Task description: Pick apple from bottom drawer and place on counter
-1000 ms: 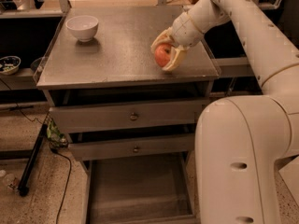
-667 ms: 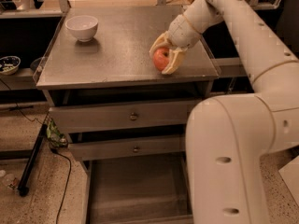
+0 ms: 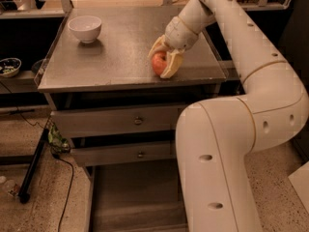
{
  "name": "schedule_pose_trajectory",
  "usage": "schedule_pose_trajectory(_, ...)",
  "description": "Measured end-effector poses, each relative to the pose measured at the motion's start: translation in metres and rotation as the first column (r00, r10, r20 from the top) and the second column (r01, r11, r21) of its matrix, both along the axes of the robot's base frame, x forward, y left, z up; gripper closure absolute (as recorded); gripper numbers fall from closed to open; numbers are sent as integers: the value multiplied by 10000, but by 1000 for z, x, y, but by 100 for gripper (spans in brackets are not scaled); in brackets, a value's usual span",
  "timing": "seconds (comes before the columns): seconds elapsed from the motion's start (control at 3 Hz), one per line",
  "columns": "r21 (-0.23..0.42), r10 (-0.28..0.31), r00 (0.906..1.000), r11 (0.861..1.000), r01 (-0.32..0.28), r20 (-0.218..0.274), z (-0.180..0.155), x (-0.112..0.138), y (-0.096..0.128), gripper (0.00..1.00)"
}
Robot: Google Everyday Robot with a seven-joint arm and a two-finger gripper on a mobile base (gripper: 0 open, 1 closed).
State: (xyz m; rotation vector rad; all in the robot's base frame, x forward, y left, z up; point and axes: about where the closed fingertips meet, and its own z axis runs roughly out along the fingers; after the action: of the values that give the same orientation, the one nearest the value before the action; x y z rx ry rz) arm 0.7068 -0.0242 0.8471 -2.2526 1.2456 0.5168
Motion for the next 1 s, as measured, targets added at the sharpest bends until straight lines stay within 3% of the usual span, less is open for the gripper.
schedule_pose_trajectory(1.0, 62, -20, 9999, 10000, 21, -128, -4, 6, 12, 100)
